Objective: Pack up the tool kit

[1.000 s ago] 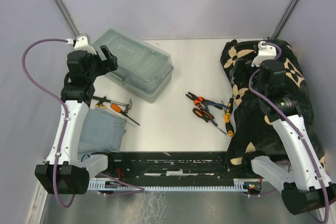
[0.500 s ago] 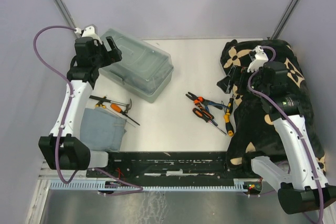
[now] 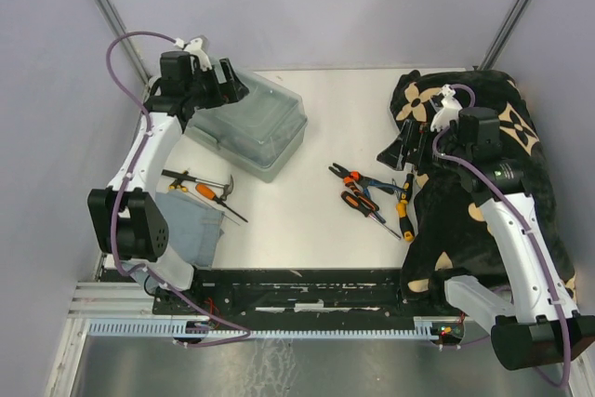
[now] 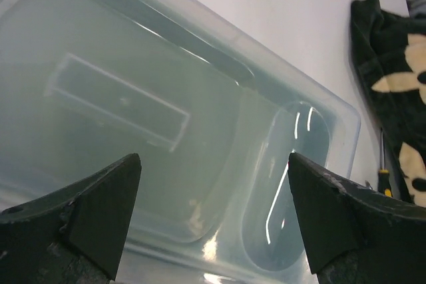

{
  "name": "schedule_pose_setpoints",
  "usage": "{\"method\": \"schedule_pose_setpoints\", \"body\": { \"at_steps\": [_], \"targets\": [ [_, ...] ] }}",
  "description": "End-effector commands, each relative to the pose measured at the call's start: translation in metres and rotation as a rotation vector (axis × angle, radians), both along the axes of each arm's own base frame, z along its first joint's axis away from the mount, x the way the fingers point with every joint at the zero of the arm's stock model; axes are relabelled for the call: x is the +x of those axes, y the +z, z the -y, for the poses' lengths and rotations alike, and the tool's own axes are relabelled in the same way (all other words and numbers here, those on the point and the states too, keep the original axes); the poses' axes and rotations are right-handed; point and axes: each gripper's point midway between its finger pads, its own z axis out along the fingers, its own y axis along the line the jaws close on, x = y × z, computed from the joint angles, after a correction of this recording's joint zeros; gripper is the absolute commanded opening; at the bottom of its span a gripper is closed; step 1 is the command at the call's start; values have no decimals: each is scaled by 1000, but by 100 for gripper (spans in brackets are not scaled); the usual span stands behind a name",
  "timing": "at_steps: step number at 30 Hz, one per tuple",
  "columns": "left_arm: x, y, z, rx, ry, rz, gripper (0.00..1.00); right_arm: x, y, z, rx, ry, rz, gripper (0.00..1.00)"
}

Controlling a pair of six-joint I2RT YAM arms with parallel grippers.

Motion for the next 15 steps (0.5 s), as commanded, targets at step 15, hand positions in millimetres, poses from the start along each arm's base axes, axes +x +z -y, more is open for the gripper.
{"method": "schedule_pose_setpoints", "body": {
  "at_steps": [15],
  "targets": [
    [-59,-56,104,-14,-303,-206,92,7,-20,-22,112,69,-150,99]
  ]
}}
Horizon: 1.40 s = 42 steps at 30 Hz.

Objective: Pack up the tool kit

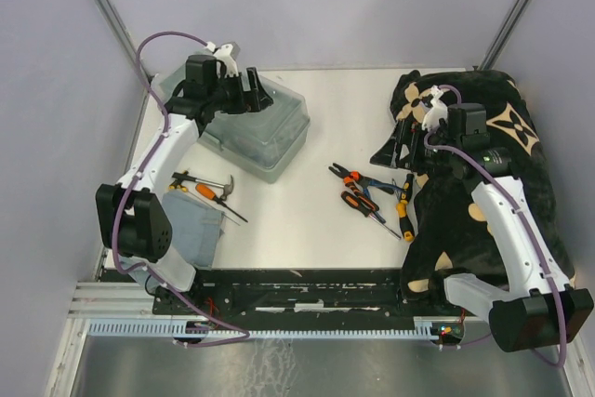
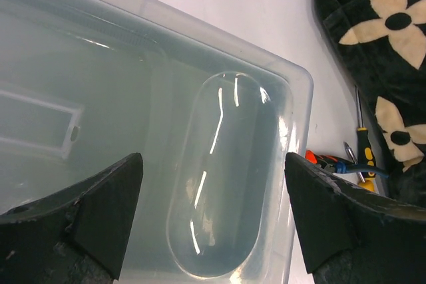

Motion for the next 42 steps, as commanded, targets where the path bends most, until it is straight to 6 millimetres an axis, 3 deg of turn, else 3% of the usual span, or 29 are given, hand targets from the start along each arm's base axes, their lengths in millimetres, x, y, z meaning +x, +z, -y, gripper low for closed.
{"method": "schedule_pose_setpoints", "body": {
  "at_steps": [1,9,15,19,22,26,31,34,37,42],
  "targets": [
    [-40,-33,34,15,-108,-142,91,4,3,-12,72,29,-13,99],
    [-40,-42,44,41,-33,-173,89,5,-5,-20,101,31,-46,99],
    [-36,-31,71,-12,-15,-149,89,7,-7,-54,106,92,-61,99],
    [-38,-26,92,-19,-45,-140,89,19,-5,-75,117,65,-47,99],
    [-35,-17,90,-11,-22,-111,90,20,-1,-92,137,82,-39,99],
    [-32,16,75,31,16,-25,93,22,1,-94,125,43,-20,99],
    [-27,85,47,53,66,143,99,22,3,-94,137,10,-18,99],
    [-12,112,10,60,152,200,99,23,3,-95,147,-9,-23,99],
    [9,113,-43,52,274,197,99,26,2,-100,168,-21,-30,99],
    [36,87,-130,53,460,137,99,34,2,-110,210,-42,-49,99]
  ]
}}
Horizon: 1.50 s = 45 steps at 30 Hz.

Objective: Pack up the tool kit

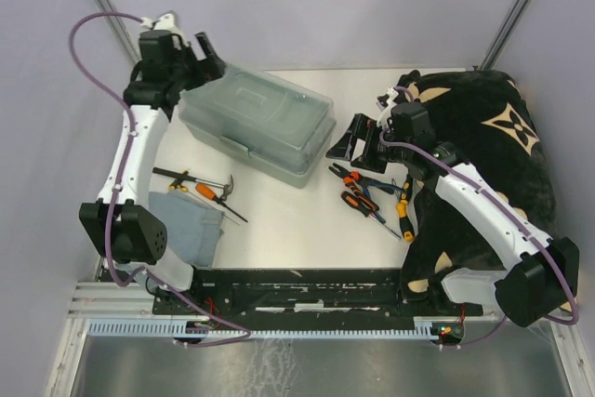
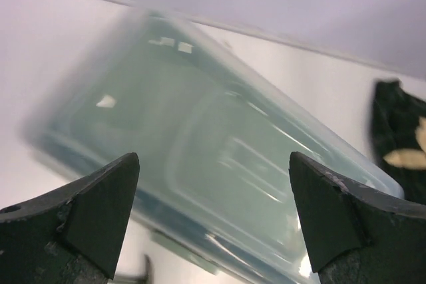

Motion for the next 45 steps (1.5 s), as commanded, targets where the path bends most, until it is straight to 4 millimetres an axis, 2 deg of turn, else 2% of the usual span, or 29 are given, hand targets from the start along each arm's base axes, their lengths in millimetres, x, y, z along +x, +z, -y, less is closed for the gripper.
{"method": "schedule_pose_setpoints", "body": {
  "at_steps": [1,4,10,12,17,21,28,31,35,39,45],
  "targets": [
    [19,-6,-62,14,138,9,99,16,22,-14,81,-35,55,99],
    [36,-13,-82,37,198,40,99,19,21,-23,89,-13,49,99],
    [57,-16,-113,79,285,57,99,25,16,-30,84,-15,34,99],
    [65,-27,-115,84,267,30,99,28,13,-31,83,-21,28,99],
    [74,-77,-115,84,233,-89,99,39,12,-40,100,-19,23,99],
    [68,-103,-112,75,206,-155,99,49,14,-50,102,11,25,99],
    [57,-127,-105,60,153,-219,99,72,9,-63,34,60,3,99],
    [50,-139,-95,39,94,-259,98,84,3,-67,15,54,-7,99],
    [32,-156,-82,21,13,-339,96,93,4,-74,-4,95,-11,99],
    [9,-163,-70,-11,-42,-393,94,111,4,-66,-59,90,9,99],
    [-16,-154,-49,-93,-111,-393,90,133,-2,-59,-75,129,-33,99]
  ]
}}
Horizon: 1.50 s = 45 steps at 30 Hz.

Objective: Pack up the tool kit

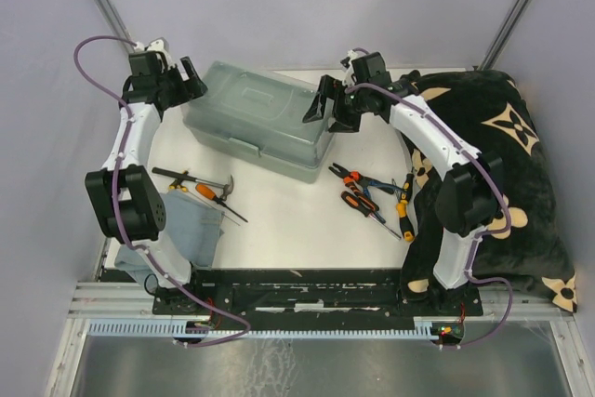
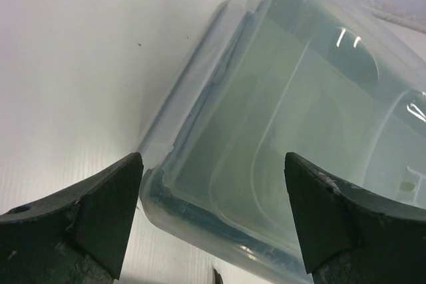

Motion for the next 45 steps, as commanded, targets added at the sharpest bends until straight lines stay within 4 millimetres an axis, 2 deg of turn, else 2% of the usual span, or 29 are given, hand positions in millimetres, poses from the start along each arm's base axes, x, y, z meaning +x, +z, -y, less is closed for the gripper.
{"method": "schedule_pose_setpoints", "body": {
  "at_steps": [1,6,7,10,14,20,21,22,25,27,29,32,36,40,43,45],
  "targets": [
    [-63,-38,59,-161,-189,-225,89,24,11,2,-1,49,56,99],
    [-90,-38,89,-171,-257,-244,86,34,14,20,-26,4,73,99],
    [-100,-42,100,-167,-282,-256,86,36,15,24,-29,-3,78,99],
    [-125,-56,119,-154,-297,-298,84,45,8,34,-27,-8,61,99],
    [-151,-56,150,-167,-359,-302,83,57,-3,45,-41,-7,22,99],
    [-181,-56,167,-170,-385,-301,83,73,-10,55,-76,15,18,99],
    [-186,-56,170,-181,-391,-297,83,75,-5,56,-78,22,25,99],
    [-191,-54,175,-188,-402,-295,82,77,-9,56,-87,30,12,99],
    [-209,-48,188,-211,-453,-288,82,82,-7,57,-109,45,10,99],
    [-220,-44,198,-231,-491,-278,82,86,-5,64,-150,20,23,99],
    [-225,-42,196,-225,-483,-271,83,92,2,77,-193,-25,57,99],
    [-216,-34,175,-141,-376,-225,84,99,29,99,-237,-81,149,99],
    [-202,4,158,-69,-302,-84,90,97,78,134,-295,-134,275,99],
    [-184,44,140,7,-225,49,96,82,115,168,-349,-222,358,99],
    [-168,71,122,74,-143,125,99,62,117,177,-361,-240,362,99],
    [-156,87,118,97,-127,165,99,44,110,174,-323,-236,339,99]
  ]
}}
